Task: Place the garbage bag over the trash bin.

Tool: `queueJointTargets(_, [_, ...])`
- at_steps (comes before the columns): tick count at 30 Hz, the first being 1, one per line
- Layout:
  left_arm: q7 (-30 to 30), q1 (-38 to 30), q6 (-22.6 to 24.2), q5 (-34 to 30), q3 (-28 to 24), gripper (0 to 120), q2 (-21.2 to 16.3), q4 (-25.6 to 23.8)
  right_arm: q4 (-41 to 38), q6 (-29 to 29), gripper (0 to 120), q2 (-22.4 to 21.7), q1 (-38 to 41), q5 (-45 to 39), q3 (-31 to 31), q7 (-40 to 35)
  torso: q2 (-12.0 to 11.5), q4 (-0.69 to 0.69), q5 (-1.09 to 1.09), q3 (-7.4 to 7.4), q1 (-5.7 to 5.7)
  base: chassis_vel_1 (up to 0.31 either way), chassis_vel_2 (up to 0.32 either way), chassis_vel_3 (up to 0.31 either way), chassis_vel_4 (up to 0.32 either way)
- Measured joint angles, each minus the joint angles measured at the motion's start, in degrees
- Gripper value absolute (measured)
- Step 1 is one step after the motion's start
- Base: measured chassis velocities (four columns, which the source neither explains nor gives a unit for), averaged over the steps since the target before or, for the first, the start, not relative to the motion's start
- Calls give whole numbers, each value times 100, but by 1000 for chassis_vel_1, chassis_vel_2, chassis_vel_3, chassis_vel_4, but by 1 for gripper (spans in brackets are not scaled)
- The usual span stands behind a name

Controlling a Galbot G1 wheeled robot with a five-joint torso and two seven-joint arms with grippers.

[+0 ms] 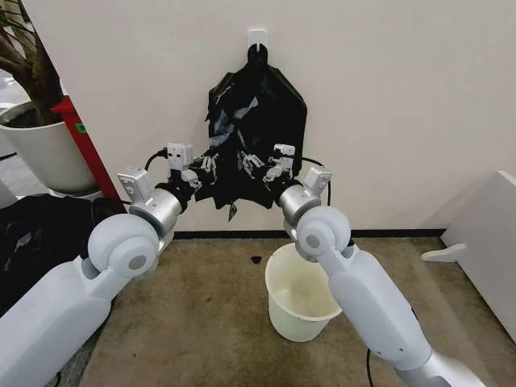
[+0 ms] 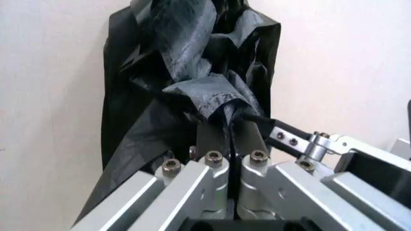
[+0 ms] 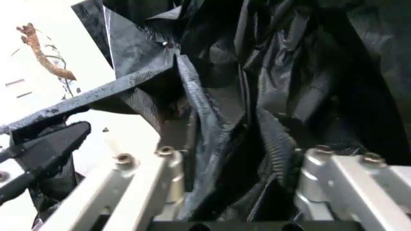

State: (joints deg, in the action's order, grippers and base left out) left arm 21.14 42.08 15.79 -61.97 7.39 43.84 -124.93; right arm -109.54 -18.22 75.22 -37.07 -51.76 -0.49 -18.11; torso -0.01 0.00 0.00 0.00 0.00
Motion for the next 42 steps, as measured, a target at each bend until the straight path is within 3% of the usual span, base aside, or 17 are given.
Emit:
queueJointTargets(7, [0, 7, -85, -4, 50, 0, -37, 134, -105, 49, 0, -59, -164, 8, 157, -35, 0, 1, 0, 0, 0, 0, 0, 0, 0])
queueJointTargets(26, [167, 296, -242, 10, 371, 0, 56, 327, -668, 204, 0, -241, -1032, -313, 988, -485, 0, 0, 0, 0, 0, 0, 0, 0, 0])
queueJointTargets(29, [164, 612, -235, 78, 487, 0, 61, 284, -768, 213, 0, -202, -1390, -289, 1091, -476, 0, 0, 0, 0, 0, 0, 0, 0, 0])
queueJointTargets(34, [103, 1735, -245, 367, 621, 0, 286, -69, -1179, 240, 0, -40, -2860, 50, 1594, -68, 0, 4, 0, -1, 0, 0, 0, 0, 0])
queueJointTargets(38, [91, 1870, -200, 337, 495, 0, 379, -332, -1747, 313, 0, -37, -3570, 169, 1824, -75, 1, -6, 1, -2, 0, 0, 0, 0, 0])
queueJointTargets(42, [155, 1908, -81, 142, 551, 0, 311, -700, -2347, 267, 0, -158, -3814, -22, 1864, -402, 2, 0, 1, -1, 0, 0, 0, 0, 0])
